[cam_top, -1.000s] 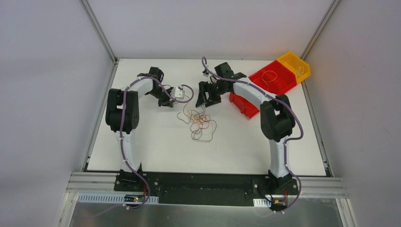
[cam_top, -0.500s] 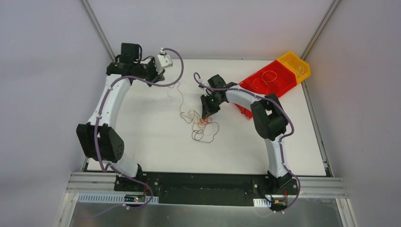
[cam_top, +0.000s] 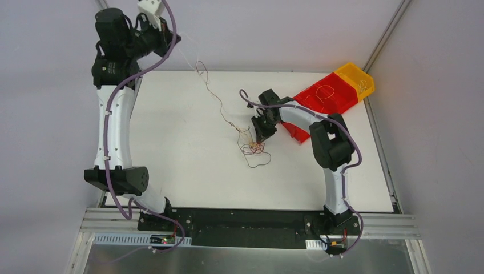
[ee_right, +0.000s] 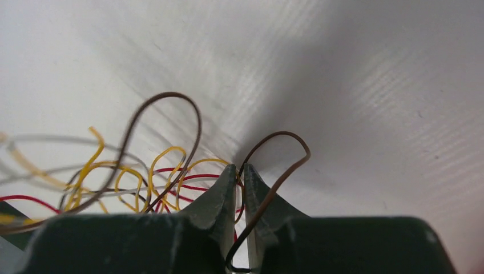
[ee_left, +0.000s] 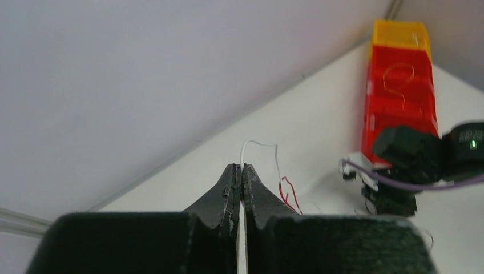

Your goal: Untangle the cables

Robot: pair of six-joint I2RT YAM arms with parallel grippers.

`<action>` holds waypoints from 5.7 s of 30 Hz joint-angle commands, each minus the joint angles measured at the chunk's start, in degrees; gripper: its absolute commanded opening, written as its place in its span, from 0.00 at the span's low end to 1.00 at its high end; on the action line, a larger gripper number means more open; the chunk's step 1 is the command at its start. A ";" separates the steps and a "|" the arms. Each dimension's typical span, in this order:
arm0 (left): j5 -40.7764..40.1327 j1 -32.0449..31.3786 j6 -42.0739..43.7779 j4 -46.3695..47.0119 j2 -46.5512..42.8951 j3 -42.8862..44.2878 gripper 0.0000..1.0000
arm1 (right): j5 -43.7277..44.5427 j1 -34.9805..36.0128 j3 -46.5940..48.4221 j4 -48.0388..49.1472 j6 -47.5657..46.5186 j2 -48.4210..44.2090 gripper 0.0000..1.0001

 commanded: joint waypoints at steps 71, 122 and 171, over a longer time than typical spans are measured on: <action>-13.40 16.97 -25.47 2.50 -17.91 -42.97 0.00 | -6.17 -2.88 -8.82 -12.81 -18.38 -23.24 0.78; 2.38 7.08 12.13 13.94 -11.25 -33.86 0.00 | 20.16 -1.47 -9.45 -25.74 -20.87 -1.48 0.00; 5.40 13.59 -26.04 -0.96 11.94 -48.09 0.00 | -11.65 13.57 2.31 18.23 -19.75 -8.39 1.00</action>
